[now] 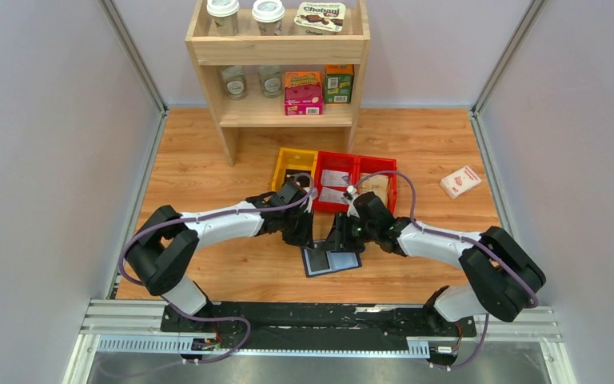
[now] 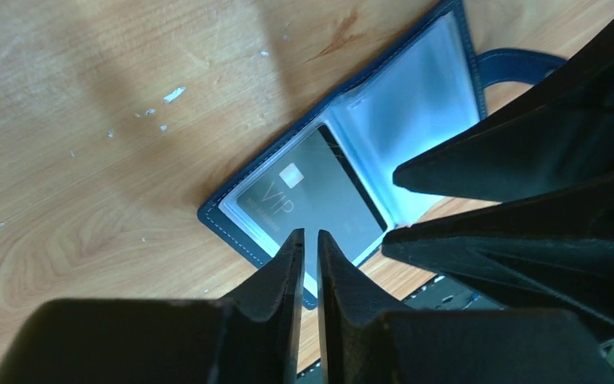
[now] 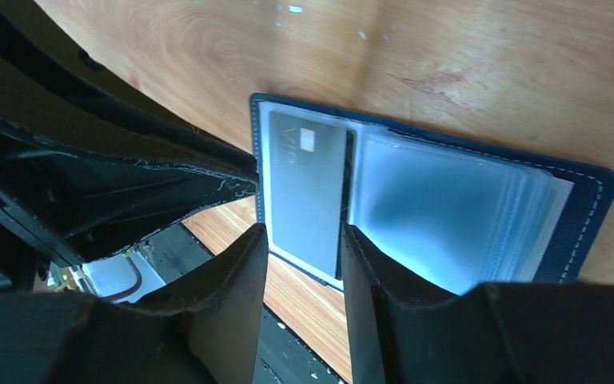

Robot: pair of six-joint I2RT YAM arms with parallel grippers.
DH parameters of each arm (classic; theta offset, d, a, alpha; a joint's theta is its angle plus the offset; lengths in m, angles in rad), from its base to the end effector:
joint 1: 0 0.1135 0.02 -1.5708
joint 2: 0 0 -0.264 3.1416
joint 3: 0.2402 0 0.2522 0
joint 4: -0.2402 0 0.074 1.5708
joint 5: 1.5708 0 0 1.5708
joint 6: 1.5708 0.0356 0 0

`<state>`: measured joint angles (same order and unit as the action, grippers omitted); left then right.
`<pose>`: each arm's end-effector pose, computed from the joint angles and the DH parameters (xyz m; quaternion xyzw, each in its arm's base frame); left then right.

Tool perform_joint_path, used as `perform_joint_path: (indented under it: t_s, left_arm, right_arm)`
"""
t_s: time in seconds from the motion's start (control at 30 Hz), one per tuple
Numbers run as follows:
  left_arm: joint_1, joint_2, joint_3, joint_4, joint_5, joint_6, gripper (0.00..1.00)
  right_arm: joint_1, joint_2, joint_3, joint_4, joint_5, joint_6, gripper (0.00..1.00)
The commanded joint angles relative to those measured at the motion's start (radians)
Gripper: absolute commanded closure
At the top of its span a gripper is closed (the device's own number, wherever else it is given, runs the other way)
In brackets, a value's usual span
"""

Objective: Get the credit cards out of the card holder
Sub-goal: Remove the credit card from the card holder.

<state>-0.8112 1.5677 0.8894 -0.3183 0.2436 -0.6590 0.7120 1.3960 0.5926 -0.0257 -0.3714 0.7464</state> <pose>0.2049 -0.2282 0.1794 0.1067 0.9466 -0.2749 0.1303 0.1882 0.1795 0.1598 -0.0511 0.9170 0.3656 0.1510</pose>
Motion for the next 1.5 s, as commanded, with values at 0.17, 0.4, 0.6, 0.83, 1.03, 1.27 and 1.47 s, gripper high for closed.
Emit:
perform_joint_path:
  t_s: [0.17, 0.4, 0.6, 0.83, 1.03, 1.27, 1.47]
  left_arm:
    - [-0.003, 0.075, 0.022, -0.034, 0.059, 0.047, 0.86]
    - [-0.003, 0.098, 0.017, -0.077, 0.040, 0.064, 0.89]
    - [-0.003, 0.106, -0.004, -0.085, 0.031, 0.064, 0.91]
    - [-0.003, 0.117, -0.015, -0.067, 0.042, 0.058, 0.92]
    - [-0.003, 0.112, -0.018, -0.064, 0.043, 0.058, 0.92]
    - [-0.003, 0.103, -0.021, -0.054, 0.037, 0.056, 0.92]
    - [-0.003, 0.092, -0.024, -0.048, 0.033, 0.052, 0.92]
  right_arm:
    - [-0.059, 0.083, -0.025, 0.093, -0.080, 0.068, 0.59]
    - [-0.063, 0.135, -0.013, 0.092, -0.096, 0.065, 0.59]
    - [-0.063, 0.158, -0.010, 0.121, -0.135, 0.062, 0.59]
    - [-0.060, 0.176, -0.004, 0.155, -0.190, 0.057, 0.60]
    - [-0.048, 0.192, 0.012, 0.161, -0.216, 0.050, 0.62]
    - [-0.039, 0.153, -0.013, 0.243, -0.251, 0.067, 0.75]
    - [-0.040, 0.100, -0.043, 0.345, -0.274, 0.099, 0.82]
